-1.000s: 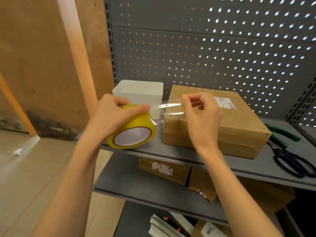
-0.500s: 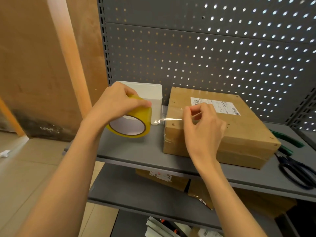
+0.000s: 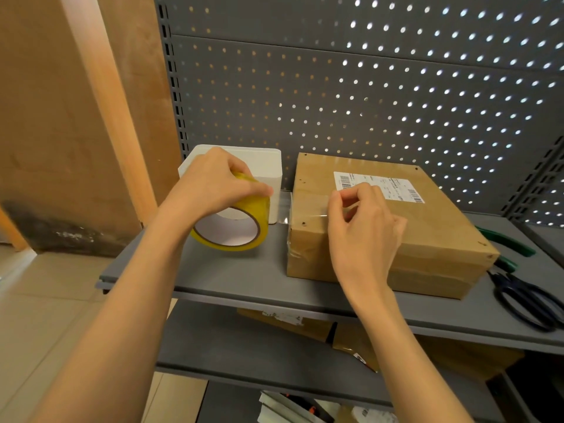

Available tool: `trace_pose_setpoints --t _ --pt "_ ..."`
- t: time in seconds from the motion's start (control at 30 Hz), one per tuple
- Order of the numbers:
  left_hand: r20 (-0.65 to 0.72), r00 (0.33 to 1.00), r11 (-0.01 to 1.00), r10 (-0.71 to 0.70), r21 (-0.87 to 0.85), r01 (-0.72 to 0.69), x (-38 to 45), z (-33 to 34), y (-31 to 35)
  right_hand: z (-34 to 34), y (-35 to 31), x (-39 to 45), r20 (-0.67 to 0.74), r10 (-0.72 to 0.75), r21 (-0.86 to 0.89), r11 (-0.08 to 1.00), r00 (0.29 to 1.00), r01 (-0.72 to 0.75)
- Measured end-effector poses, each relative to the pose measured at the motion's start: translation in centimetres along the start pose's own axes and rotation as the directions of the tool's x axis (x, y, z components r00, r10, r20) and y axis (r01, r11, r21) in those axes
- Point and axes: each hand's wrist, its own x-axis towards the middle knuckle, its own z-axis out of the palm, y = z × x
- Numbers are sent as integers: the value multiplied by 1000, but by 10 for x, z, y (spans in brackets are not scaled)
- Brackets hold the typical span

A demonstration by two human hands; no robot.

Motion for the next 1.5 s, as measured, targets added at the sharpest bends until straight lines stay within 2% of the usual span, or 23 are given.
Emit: trace_pose_setpoints --t 0.27,0.47,0.67,0.87,0.97,1.0,1.07,1.13,1.2,1.3,1.43,1.5 --pt "25 1000 999 -1 43 0 2 5 -2 -3 3 0 61 -8 -73 997 998 13" --pt "64 998 999 -12 41 10 5 11 -7 -4 3 2 162 23 -239 971 987 17" --pt "80 996 999 -28 19 26 6 18 -12 -4 0 6 162 69 -171 984 984 -41" --pt "66 997 999 -34 29 32 5 22 -14 0 5 6 121 31 -199 980 992 -7" --pt "48 998 999 -30 33 29 5 25 -13 -6 9 6 96 5 -30 1000 995 -2" --pt "45 999 999 -28 36 26 5 26 -13 -7 8 4 72 -51 13 999 996 51" --pt "48 998 999 -33 43 31 5 28 -11 -8 5 -3 82 -235 -9 971 968 237" --pt "50 998 997 -43 66 39 6 30 -9 -4 4 -11 227 -378 -29 918 898 394" --pt "55 997 994 -44 98 39 6 32 -9 1 6 -16 347 -429 -114 864 834 491" --pt "54 998 996 -43 79 39 5 32 -11 5 11 -20 359 -458 -293 772 814 564" --pt "54 996 998 -70 8 70 3 28 -15 10 13 -19 318 -494 -314 750 809 582" --pt "69 995 998 -65 24 64 2 28 -13 10 14 -18 315 -501 -327 740 806 588"
